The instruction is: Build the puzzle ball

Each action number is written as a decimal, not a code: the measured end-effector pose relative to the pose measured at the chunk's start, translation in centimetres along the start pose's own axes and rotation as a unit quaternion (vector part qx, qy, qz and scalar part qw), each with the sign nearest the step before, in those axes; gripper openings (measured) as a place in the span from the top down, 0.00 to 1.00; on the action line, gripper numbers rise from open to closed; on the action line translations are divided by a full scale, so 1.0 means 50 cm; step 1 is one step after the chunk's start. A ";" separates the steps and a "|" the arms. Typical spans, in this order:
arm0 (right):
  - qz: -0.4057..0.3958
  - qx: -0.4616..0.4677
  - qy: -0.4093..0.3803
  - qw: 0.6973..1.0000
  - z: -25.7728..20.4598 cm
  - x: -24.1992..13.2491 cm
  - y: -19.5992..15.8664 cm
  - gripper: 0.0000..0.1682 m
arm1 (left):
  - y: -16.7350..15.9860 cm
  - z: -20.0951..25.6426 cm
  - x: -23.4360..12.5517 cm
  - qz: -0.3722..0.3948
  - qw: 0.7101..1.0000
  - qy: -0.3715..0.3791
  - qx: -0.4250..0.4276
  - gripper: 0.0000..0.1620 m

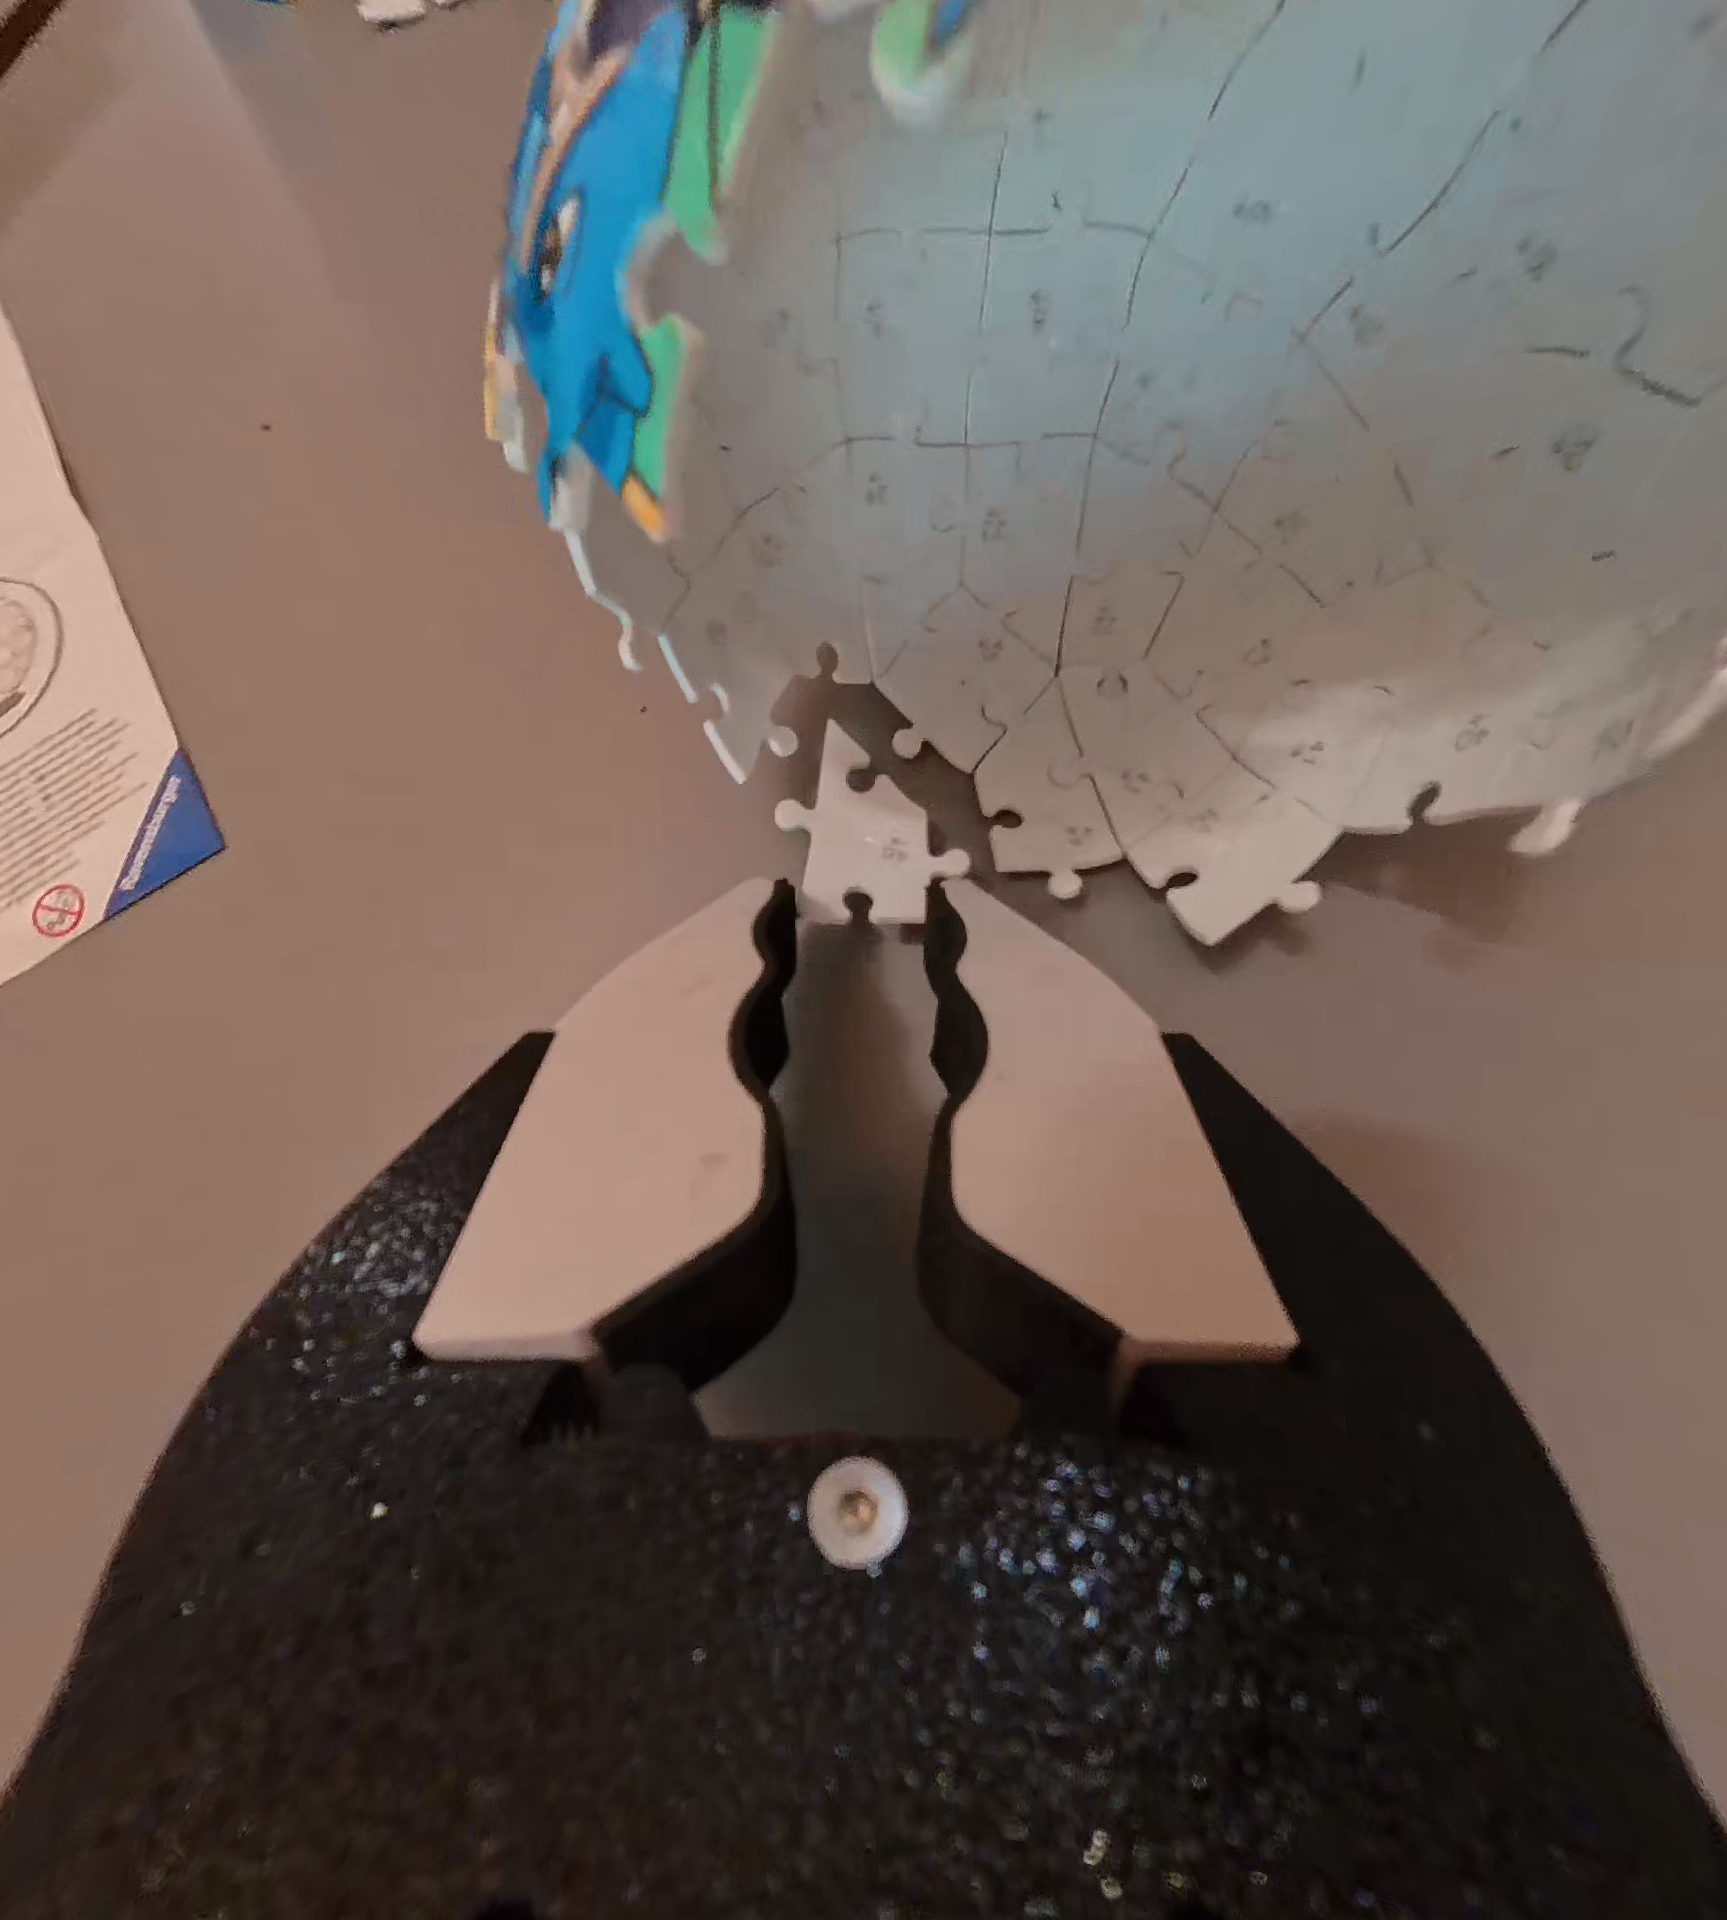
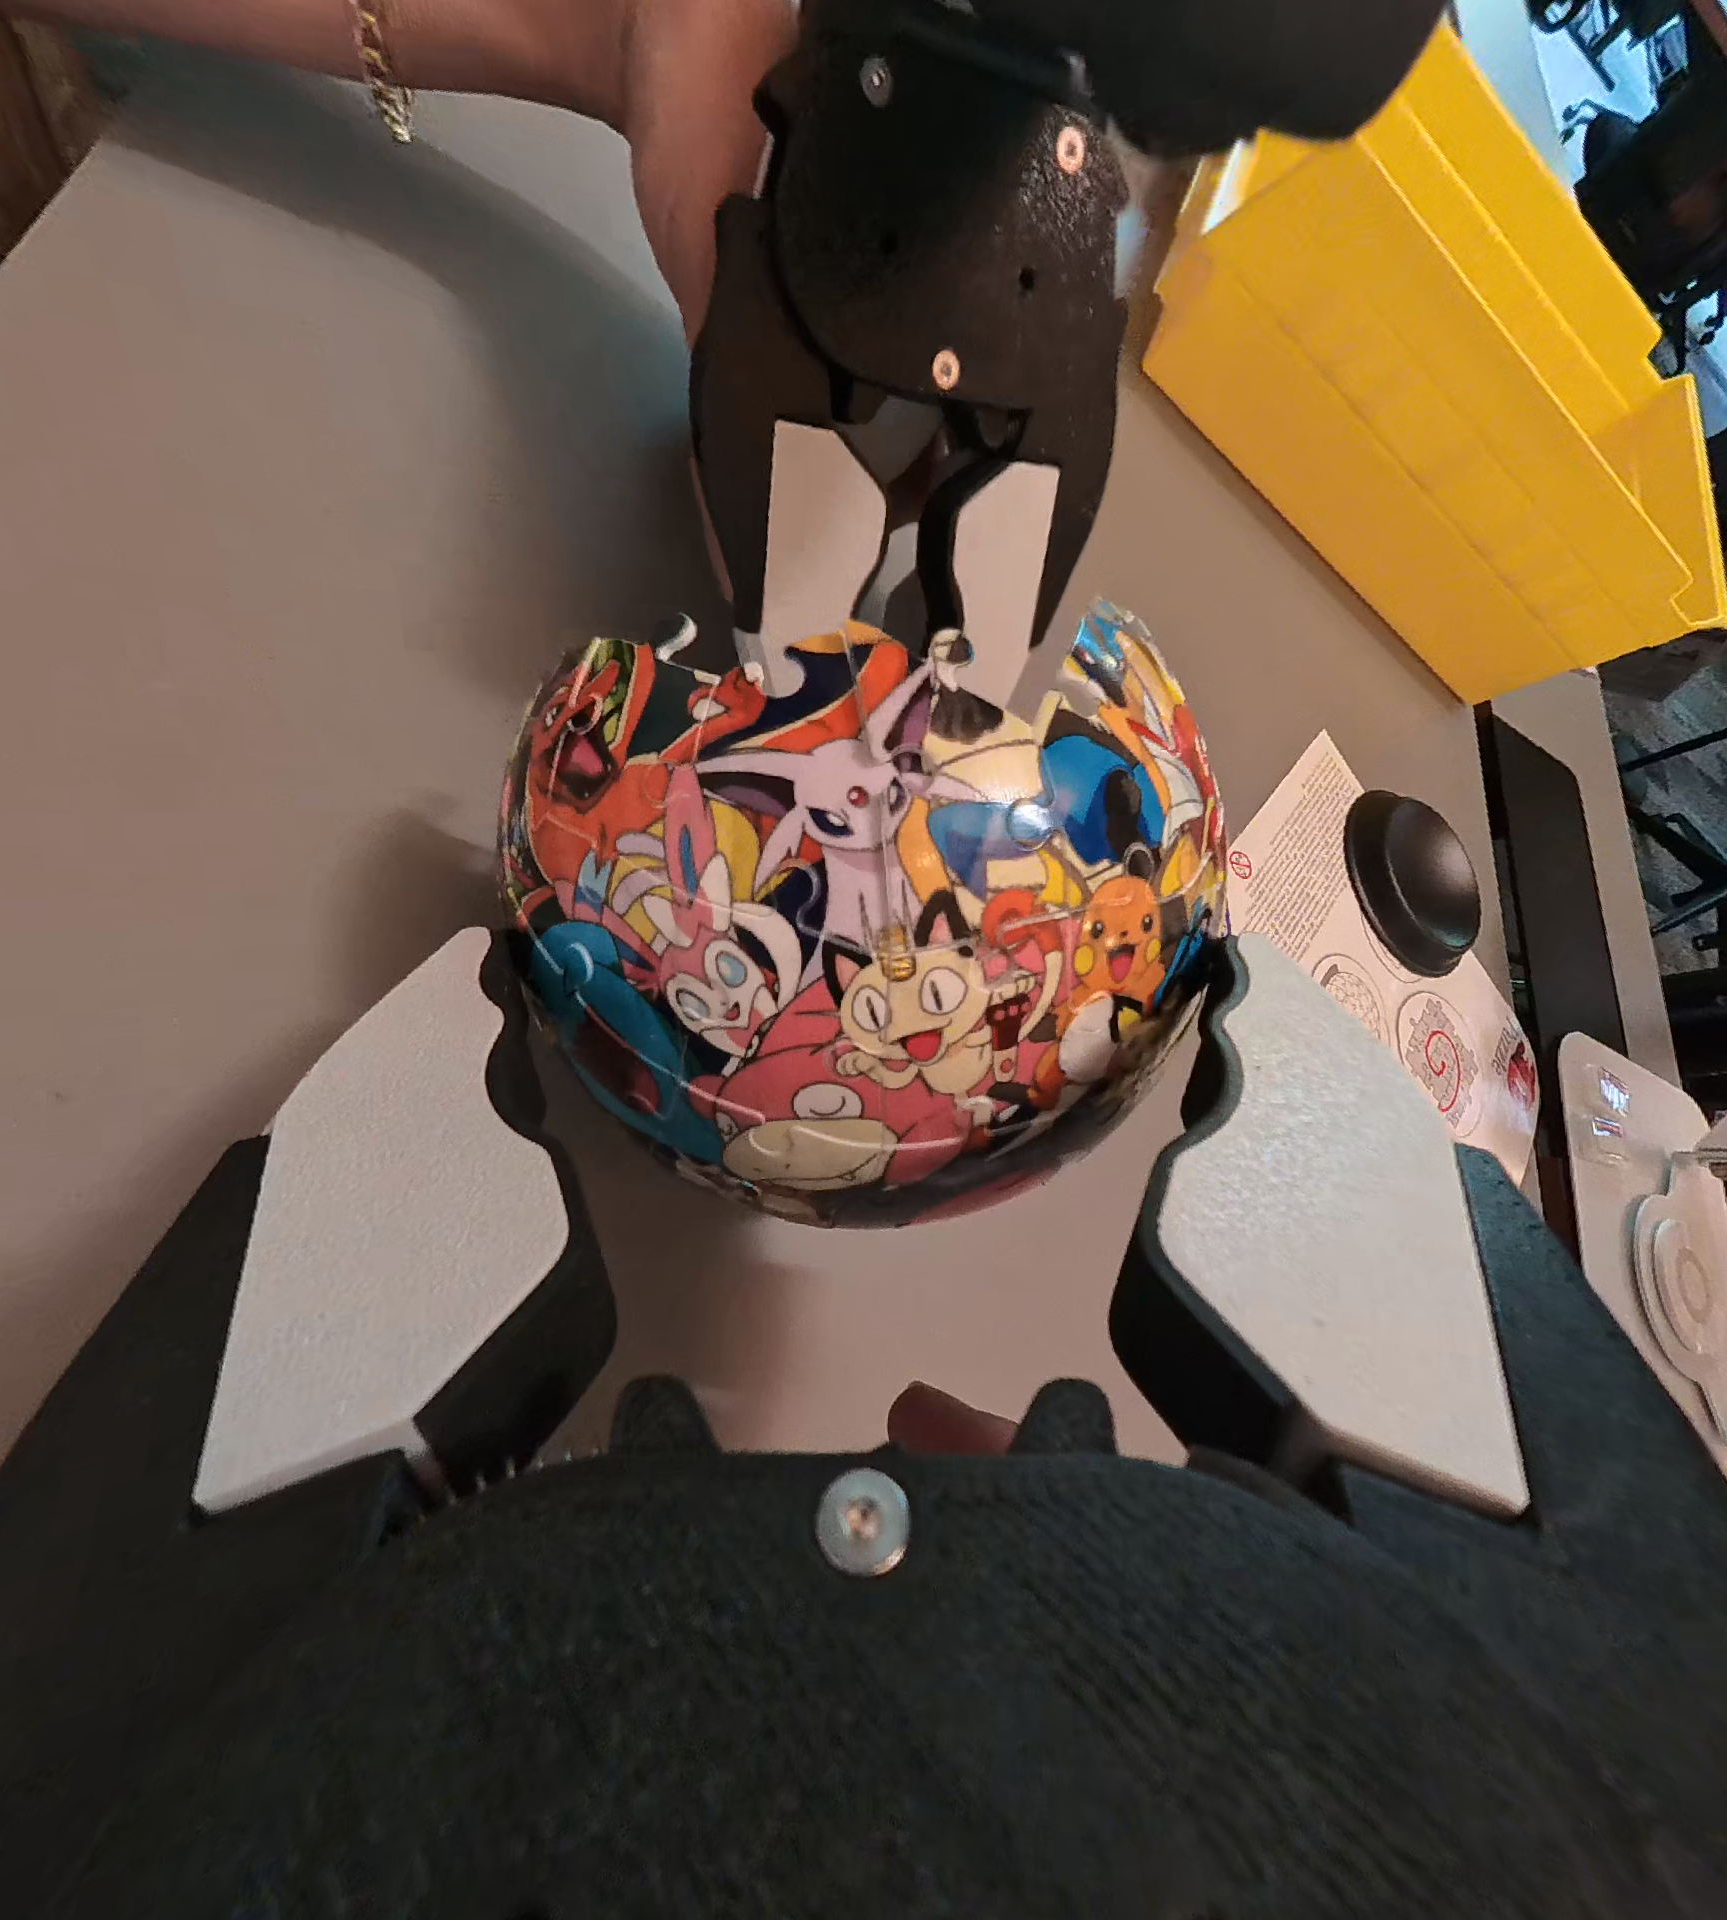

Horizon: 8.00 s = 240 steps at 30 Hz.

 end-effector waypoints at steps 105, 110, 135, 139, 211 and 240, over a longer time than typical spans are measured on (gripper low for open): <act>0.129 0.056 0.091 0.986 0.020 -0.026 0.050 0.43 | 0.000 -0.018 0.041 -0.046 0.966 0.136 -0.216 0.59; 0.084 -0.003 0.111 0.990 -0.001 -0.019 0.029 0.24 | 0.000 -0.019 0.042 -0.048 0.967 0.136 -0.211 0.58; 0.005 -0.196 -0.049 0.979 -0.031 0.023 0.007 0.18 | 0.008 -0.004 0.047 -0.042 0.951 0.166 -0.256 0.50; -0.012 -0.209 -0.055 0.976 -0.038 0.022 0.003 0.17 | 0.004 0.004 0.042 -0.044 0.953 0.162 -0.251 0.50; -0.070 -0.184 0.084 0.977 -0.021 -0.040 -0.072 0.26 | 0.180 0.016 -0.085 0.217 0.827 0.433 0.284 0.97; -0.195 -0.408 0.054 0.891 -0.030 0.005 -0.002 0.24 | 0.141 0.053 -0.123 0.238 0.933 0.249 0.102 0.49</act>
Point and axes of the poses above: each gripper's, where its closed fingertips meet, x out along the fingers, y out of its top, z = x × y across the jaws, the point moved 1 cm from there along -x, back along the fingers, and after that the axes turned 3 degrees about z, right-handed, at the moved point
